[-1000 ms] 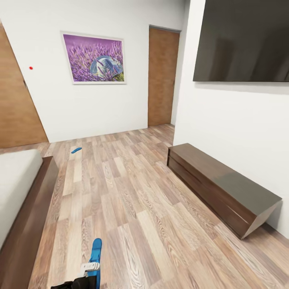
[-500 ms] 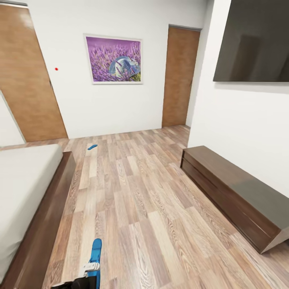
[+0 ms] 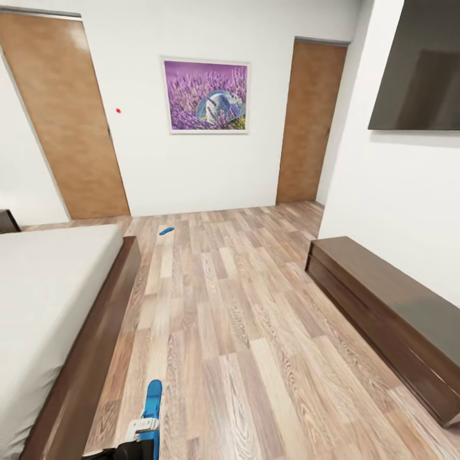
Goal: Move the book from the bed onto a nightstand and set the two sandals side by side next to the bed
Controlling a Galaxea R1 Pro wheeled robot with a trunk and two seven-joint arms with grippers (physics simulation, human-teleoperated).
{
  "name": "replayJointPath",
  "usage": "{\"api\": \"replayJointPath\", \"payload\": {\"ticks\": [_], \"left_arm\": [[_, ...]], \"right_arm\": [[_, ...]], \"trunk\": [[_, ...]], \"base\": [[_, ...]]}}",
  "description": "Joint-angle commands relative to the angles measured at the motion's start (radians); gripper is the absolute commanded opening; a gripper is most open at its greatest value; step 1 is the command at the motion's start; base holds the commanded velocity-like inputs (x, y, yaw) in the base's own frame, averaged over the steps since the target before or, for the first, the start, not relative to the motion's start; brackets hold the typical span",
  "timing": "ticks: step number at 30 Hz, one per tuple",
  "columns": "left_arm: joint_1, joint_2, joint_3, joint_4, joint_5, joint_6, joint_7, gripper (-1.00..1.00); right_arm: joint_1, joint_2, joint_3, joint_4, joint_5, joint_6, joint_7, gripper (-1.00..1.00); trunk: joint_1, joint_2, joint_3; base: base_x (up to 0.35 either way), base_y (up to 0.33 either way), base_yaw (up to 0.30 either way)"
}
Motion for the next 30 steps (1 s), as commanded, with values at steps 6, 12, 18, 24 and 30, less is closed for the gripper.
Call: {"api": "replayJointPath", "payload": {"ticks": [6,12,18,24,30], "left_arm": [[-0.001,-0.013,-0.008,0.001,0.008,-0.002,-0.002,-1.00],[-0.001,-0.016,-0.008,0.001,0.008,-0.002,-0.002,-1.00],[0.004,-0.017,-0.008,0.001,0.008,-0.002,-0.002,-1.00],[0.007,-0.017,-0.008,0.001,0.008,-0.002,-0.001,-1.00],[0.012,-0.018,-0.008,0.001,0.008,-0.003,-0.001,-1.00]], "right_arm": [[0.000,0.000,0.001,-0.001,-0.010,0.010,0.002,1.00],[0.000,0.000,0.001,-0.001,-0.010,0.010,0.002,1.00],[0.000,-0.001,0.001,-0.001,-0.010,0.010,0.002,1.00],[0.000,0.000,0.001,-0.001,-0.010,0.010,0.002,1.00],[0.000,0.000,0.001,0.000,-0.010,0.009,0.002,1.00]], "trunk": [[0.000,0.000,-0.001],[0.000,0.000,-0.001],[0.000,0.000,-0.001],[0.000,0.000,-0.001],[0.000,0.000,-0.001]], "base": [[0.000,0.000,0.276],[0.000,0.000,0.184],[0.079,0.000,0.020],[0.286,0.000,0.002],[0.323,-0.043,0.000]]}}
